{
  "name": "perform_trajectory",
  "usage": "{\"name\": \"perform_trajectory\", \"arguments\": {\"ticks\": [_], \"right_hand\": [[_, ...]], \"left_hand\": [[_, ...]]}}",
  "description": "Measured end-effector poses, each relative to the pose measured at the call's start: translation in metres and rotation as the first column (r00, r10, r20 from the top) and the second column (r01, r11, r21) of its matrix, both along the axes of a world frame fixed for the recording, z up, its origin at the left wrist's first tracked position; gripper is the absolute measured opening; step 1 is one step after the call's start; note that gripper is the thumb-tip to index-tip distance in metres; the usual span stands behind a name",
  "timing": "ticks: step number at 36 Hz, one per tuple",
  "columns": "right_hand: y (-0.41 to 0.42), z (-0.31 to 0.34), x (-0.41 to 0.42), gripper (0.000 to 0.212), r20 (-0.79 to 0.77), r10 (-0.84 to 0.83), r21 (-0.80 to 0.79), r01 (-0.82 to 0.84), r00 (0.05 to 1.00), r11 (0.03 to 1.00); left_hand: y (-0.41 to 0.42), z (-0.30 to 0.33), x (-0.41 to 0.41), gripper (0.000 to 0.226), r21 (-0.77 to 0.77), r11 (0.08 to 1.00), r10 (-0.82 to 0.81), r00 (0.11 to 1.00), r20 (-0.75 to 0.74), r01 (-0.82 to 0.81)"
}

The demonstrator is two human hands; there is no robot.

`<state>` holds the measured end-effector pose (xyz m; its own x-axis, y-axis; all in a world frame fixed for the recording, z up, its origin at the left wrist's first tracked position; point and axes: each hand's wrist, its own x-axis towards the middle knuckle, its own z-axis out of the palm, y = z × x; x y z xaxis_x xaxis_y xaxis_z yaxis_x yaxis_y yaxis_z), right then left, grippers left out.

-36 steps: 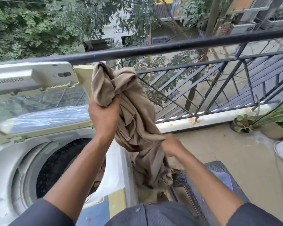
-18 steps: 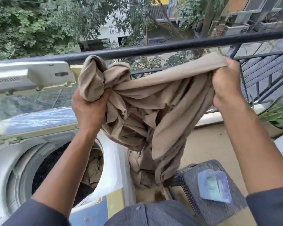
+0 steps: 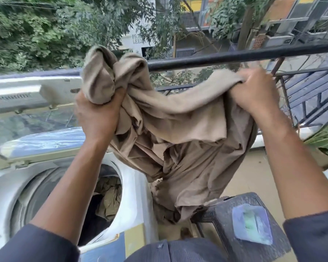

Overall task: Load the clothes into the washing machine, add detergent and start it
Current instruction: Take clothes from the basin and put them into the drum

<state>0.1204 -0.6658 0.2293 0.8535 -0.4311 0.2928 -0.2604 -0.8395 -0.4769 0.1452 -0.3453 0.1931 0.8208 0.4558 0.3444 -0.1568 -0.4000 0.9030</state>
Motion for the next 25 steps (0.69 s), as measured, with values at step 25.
{"name": "perform_trajectory", "arguments": {"ticks": [25], "right_hand": [[-0.013,-0.09,-0.002,0.028,0.097,-0.256,0.356,0.207,0.962,0.911]], "left_hand": [[0.025,-0.06,-0.011,0.033,-0.047,0.993,-0.114,0.937,-0.33,0.104]]}}
